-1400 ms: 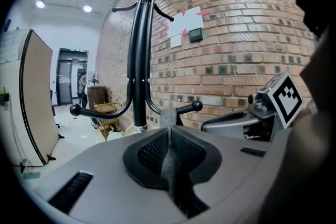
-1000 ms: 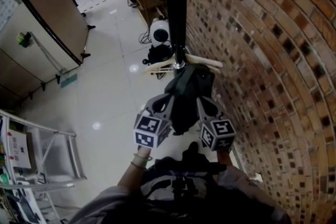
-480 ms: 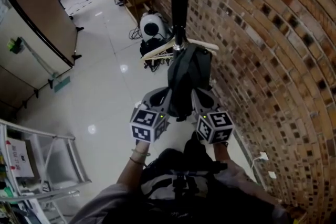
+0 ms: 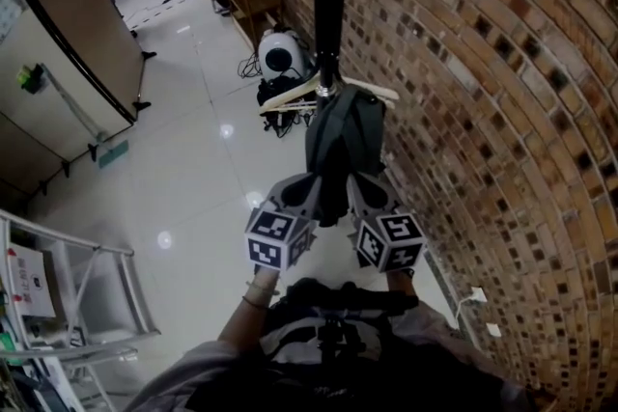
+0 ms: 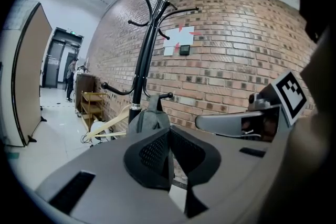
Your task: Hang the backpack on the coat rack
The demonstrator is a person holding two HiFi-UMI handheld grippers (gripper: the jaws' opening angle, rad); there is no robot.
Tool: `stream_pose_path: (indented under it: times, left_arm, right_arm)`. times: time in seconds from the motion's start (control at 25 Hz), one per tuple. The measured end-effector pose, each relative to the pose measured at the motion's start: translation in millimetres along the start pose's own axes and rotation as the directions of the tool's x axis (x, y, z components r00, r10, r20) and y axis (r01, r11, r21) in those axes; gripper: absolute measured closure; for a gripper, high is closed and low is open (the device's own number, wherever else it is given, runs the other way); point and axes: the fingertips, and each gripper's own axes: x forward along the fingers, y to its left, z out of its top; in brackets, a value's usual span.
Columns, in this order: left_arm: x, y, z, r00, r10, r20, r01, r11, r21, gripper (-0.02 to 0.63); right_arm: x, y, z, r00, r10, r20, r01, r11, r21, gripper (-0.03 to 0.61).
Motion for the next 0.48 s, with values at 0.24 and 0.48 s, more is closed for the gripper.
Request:
stream_pose_path:
  times: [0.24,0.48]
  left_arm:
    - [3,-9,8,1.000,0.022,0.012,-0.022,1.000,-0.018,0.611]
    - [10,-28,1,1.000,0.016,-0.010,-0.016,1.000,-0.011,0.611]
  right_arm:
    - [-8,-1,5,0.999,0.032,-0.008,-0.033,0.999,-0.005,0.569]
    - [-17,-7,2,0.999,0.048,-0.014,-0.048,0.999,-0.005,0.569]
